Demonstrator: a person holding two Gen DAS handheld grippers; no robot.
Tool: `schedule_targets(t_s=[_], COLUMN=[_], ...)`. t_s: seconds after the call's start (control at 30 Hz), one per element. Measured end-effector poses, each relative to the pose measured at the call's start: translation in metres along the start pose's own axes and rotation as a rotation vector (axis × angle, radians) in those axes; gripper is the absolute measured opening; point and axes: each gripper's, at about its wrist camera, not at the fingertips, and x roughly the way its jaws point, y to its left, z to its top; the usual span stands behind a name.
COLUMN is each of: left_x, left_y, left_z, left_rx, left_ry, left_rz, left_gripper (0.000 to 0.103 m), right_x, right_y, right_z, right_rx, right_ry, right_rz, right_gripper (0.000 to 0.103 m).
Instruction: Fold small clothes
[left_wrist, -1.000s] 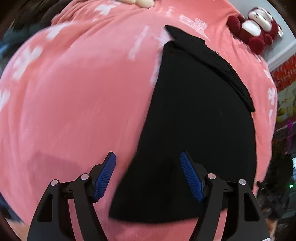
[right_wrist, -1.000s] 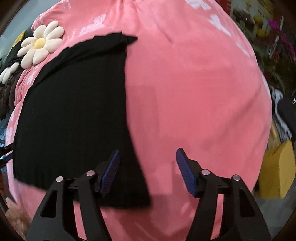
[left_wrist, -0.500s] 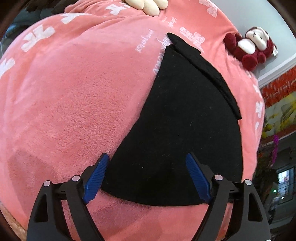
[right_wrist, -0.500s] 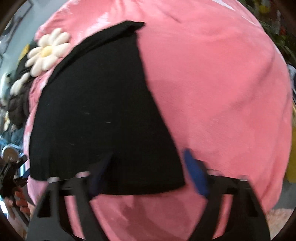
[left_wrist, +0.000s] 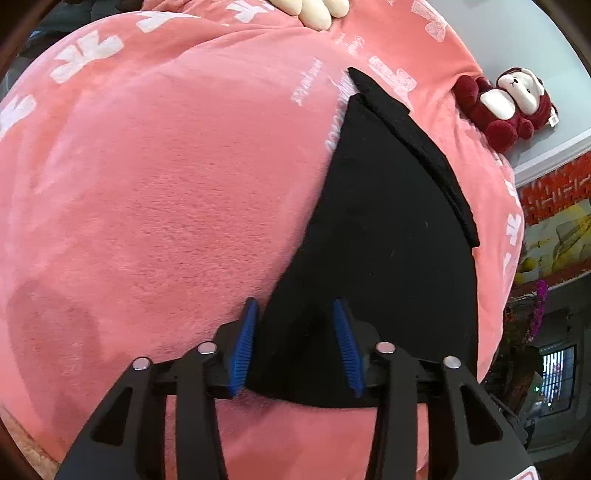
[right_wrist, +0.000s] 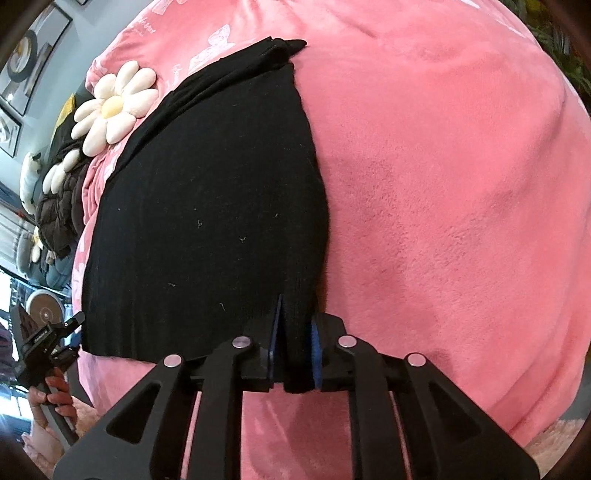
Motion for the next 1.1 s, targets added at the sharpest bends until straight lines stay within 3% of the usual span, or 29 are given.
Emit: schedule_targets(t_s=[0.07, 0.1, 0.13, 0.33, 0.57, 0.93, 1.1], left_x=[0.001, 0.000, 0.001, -0.039, -0.098, -0.174, -0.199], left_y=[0.001, 0.001, 0.001, -0.028, -0.052, -0.026, -0.024], left_z=[0.002, 0.002, 0.003, 0.000, -0.011, -0.104, -0.137], left_rx=[-0.008, -0.009, -0.009, 0.091, 0.143, 0.166, 0.163], left_ry=[0.001, 0.004, 0.020, 0.008, 0.012, 0.120, 0.144], left_rz=[-0.029, -0.036, -0.055, -0.041, -0.062, 0.013, 0.028], left_gripper=[0.035, 0.009, 0.003, 0.002, 0.001, 0.001, 0.001], right_x=[0.001, 0.000, -0.003, -0.048, -0.101, -0.163, -0.182], right_y=[-0.004, -0.005, -0.006, 0.005, 0.024, 0.003, 0.005], right_z=[0.002, 0.003, 0.004, 0.004, -0.019, -0.119, -0.149], right_rx=[0.030, 0.042, 0.058, 0.090, -0.011, -0.068, -0.113], right_ry=[0.004, 0.007, 0.010, -0.032, -0.024, 0.115, 0.148], right_rz=[0.026, 0.034, 0.050, 0.099, 0.074, 0.042, 0.025], right_gripper=[0.014, 0.008, 0.006, 0.004, 0.004, 0.004, 0.004])
